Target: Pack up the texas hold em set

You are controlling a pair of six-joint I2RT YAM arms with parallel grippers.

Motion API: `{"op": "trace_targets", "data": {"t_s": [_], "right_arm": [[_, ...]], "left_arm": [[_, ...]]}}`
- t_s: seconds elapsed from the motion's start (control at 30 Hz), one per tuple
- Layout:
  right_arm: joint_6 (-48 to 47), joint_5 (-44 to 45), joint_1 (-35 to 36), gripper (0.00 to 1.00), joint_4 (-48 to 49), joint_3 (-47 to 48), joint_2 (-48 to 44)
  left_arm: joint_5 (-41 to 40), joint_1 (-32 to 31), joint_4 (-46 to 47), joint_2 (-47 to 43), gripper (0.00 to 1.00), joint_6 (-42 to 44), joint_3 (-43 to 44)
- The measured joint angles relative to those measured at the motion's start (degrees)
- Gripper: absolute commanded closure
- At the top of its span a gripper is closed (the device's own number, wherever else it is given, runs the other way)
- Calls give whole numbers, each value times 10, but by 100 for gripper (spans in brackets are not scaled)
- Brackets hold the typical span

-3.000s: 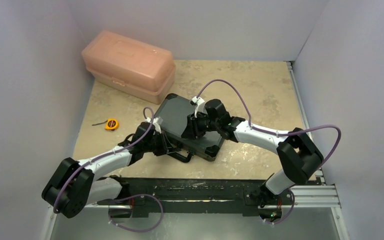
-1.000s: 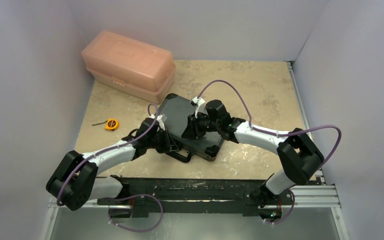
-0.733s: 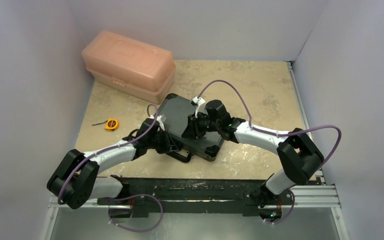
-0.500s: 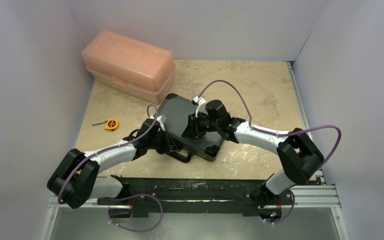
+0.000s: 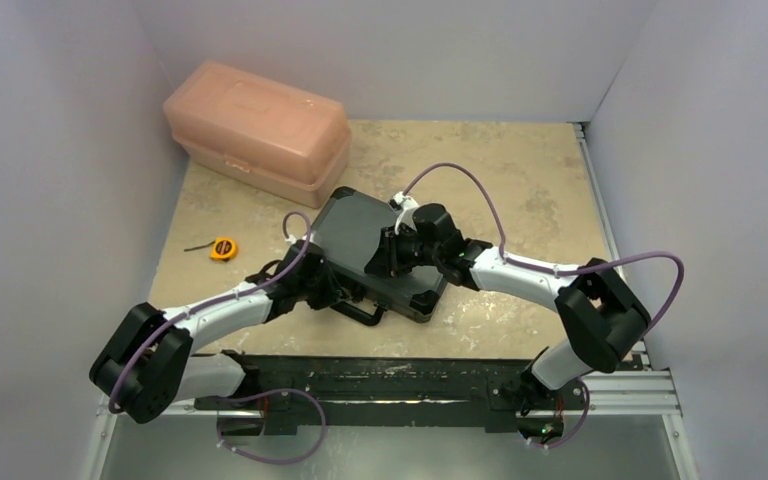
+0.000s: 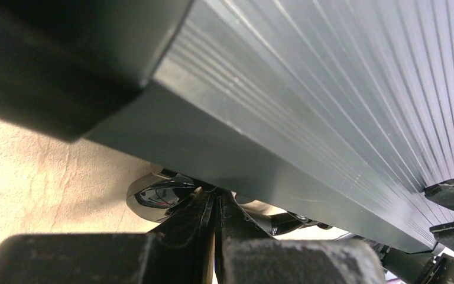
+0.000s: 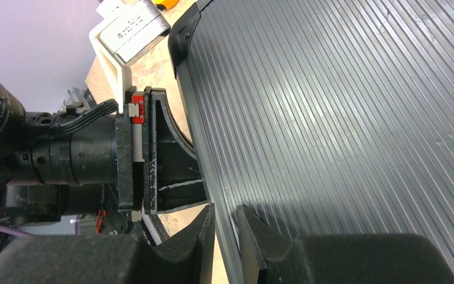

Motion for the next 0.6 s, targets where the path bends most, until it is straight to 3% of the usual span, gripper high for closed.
{"op": "trace_targets", "data": {"t_s": [0.33,0.6], "right_arm": [[9,3,0,74,11,-8,-1],[9,5,0,74,22,-15,-3]], "left_arm": [[-38,-24,-24,9,100,-30,17],[-110,-62,-95,-26,100,-44,41]]}}
